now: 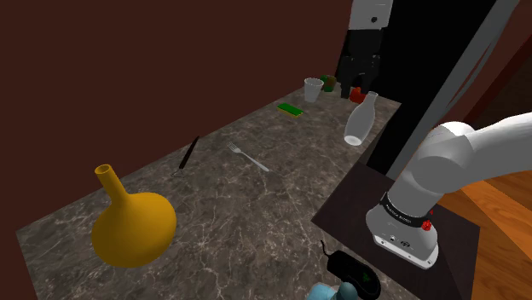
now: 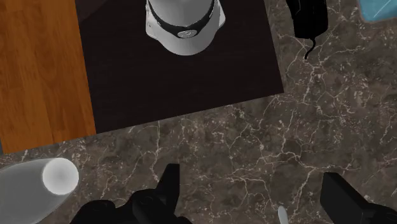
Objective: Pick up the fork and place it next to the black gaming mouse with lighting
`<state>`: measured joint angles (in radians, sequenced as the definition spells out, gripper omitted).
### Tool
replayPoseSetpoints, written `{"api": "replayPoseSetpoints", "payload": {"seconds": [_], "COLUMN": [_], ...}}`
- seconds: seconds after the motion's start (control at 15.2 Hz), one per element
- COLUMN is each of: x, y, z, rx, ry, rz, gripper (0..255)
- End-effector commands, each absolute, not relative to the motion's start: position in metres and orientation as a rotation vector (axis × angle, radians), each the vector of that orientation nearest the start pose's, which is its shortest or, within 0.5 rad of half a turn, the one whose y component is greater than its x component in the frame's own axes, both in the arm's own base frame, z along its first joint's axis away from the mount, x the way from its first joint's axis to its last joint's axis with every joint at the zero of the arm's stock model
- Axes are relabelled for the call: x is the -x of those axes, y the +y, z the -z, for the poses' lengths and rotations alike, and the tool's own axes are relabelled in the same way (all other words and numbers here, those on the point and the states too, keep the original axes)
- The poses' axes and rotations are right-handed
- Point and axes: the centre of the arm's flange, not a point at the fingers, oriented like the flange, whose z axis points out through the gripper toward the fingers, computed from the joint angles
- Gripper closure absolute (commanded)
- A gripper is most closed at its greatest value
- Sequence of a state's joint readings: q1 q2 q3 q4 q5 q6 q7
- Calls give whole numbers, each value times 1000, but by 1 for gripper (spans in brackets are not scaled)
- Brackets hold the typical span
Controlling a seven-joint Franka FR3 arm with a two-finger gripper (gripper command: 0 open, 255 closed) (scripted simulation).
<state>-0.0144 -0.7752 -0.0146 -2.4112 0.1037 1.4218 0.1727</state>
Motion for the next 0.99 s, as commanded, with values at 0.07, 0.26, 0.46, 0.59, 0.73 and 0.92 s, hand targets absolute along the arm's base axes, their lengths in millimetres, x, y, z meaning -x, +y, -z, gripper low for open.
{"api": "replayPoseSetpoints", "payload": {"seconds": [0.07,0.26,0.46,0.59,0.73,0.92], "x": [-297,-320,-342,-358,-374,-398], "y": [7,20,33,42,50,62], "z": [-542,-515,-488,-471,-453,-427], "rx": [3015,3025,3035,3041,3047,3056], "ry": [290,290,290,290,290,290], "rz": [-327,-294,-262,-241,-219,-186], "gripper": [0,0,0,0,0,0]}}
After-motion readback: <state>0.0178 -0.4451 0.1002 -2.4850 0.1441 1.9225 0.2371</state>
